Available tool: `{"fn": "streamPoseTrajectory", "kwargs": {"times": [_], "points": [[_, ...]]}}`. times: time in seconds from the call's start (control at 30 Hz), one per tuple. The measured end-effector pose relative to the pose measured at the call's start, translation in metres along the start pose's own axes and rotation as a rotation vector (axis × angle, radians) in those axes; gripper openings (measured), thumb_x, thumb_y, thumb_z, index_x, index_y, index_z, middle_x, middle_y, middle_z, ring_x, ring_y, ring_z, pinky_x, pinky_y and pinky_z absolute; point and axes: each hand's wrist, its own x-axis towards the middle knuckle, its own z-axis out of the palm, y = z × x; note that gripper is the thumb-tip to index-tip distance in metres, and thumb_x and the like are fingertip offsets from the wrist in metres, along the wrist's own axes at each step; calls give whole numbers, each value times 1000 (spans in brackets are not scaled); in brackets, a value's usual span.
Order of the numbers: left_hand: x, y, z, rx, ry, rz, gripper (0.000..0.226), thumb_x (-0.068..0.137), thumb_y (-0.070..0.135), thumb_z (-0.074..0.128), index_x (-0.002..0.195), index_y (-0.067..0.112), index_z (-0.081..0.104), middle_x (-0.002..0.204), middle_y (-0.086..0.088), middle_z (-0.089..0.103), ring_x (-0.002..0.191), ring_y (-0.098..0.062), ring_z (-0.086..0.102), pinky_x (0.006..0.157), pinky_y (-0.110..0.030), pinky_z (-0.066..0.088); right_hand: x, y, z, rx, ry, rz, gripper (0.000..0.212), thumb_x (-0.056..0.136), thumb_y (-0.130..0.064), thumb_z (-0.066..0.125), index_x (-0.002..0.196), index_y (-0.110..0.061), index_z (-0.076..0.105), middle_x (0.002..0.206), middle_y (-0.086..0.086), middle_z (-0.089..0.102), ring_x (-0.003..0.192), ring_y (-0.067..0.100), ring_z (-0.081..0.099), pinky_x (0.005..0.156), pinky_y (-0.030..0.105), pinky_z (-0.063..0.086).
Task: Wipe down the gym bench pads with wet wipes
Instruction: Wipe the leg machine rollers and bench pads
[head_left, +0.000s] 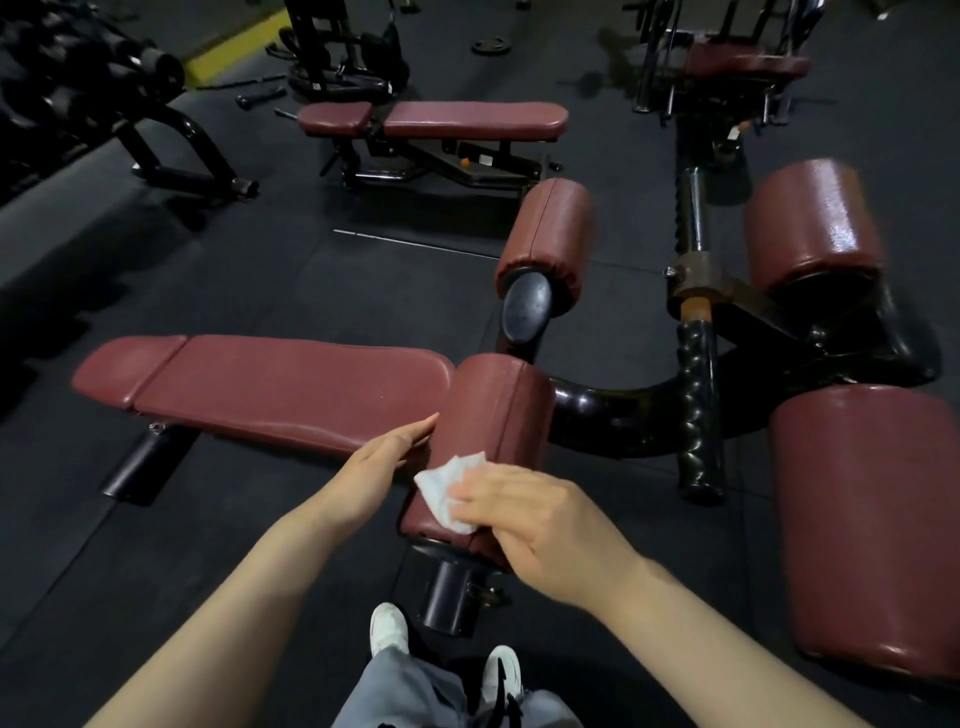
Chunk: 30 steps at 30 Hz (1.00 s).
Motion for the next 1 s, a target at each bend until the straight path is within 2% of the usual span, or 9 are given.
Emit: {"fn": "streamPoseTrajectory", "kwargs": {"times": [0.13, 0.3, 0.37, 0.53, 0.6, 0.7, 0.77, 0.9, 1.0], "points": [[2, 1, 0, 21, -10, -9, 47, 107, 17, 23, 146, 24, 47, 145, 12, 52, 133, -2, 47, 117, -33, 33, -5, -12, -1, 63, -51, -10, 39, 71, 21, 61, 98, -2, 76, 109, 8, 72, 109, 18, 67, 99, 37, 50], [2, -4, -1, 47, -31, 5, 46, 107, 23, 25, 147, 29, 45, 147, 17, 49, 135, 1, 44, 118, -33, 31, -13, -22, 0, 105, -115, -32, 35, 73, 15, 59, 95, -6, 77, 104, 3, 74, 109, 14, 66, 100, 33, 49], [1, -5, -2, 59, -43, 17, 47, 104, 20, 30, 148, 29, 44, 149, 15, 47, 137, 0, 42, 119, -34, 29, -9, -25, -1, 171, -114, 37, 36, 75, 13, 57, 96, -8, 77, 103, -2, 74, 107, 9, 66, 99, 30, 49], [0, 2, -13, 90, -72, 8, 45, 103, 10, 44, 146, 23, 47, 146, 7, 51, 136, -9, 45, 119, -39, 31, 14, -36, 1, 334, 89, 366, 40, 84, 6, 52, 103, -22, 73, 103, -14, 72, 102, 3, 66, 88, 19, 51], [-3, 7, -19, 135, -86, 22, 46, 102, 12, 48, 145, 27, 46, 144, 9, 52, 134, -8, 47, 116, -33, 35, 26, -40, 5, 356, 132, 492, 41, 86, -1, 52, 104, -34, 66, 102, -19, 69, 99, 2, 66, 83, 15, 50], [-15, 16, -35, 109, -68, 86, 43, 101, 15, 52, 139, 35, 52, 138, 20, 55, 126, 10, 48, 104, -11, 39, 42, -44, 14, 340, 188, 621, 36, 88, -4, 54, 97, -38, 60, 93, -16, 69, 84, 6, 67, 72, 26, 54], [-26, 23, -52, 53, -56, 160, 36, 101, 14, 53, 127, 37, 60, 126, 25, 63, 119, 13, 52, 99, -8, 42, 54, -49, 24, 339, 212, 676, 31, 91, -5, 56, 95, -36, 59, 85, -12, 69, 73, 8, 66, 66, 32, 53], [-46, 29, -95, -8, -146, 267, 24, 102, 15, 52, 112, 25, 72, 114, 12, 72, 110, -3, 64, 89, -12, 47, 83, -65, 55, 358, 261, 719, 16, 94, -16, 58, 90, -31, 61, 76, -8, 69, 67, 5, 63, 61, 23, 51], [-53, 25, -131, -26, -235, 251, 16, 97, 23, 60, 106, 20, 73, 107, 0, 74, 103, -16, 69, 90, -25, 53, 108, -76, 82, 409, 288, 791, 18, 94, -14, 59, 89, -31, 64, 80, -5, 70, 73, 13, 66, 68, 36, 54]]}}
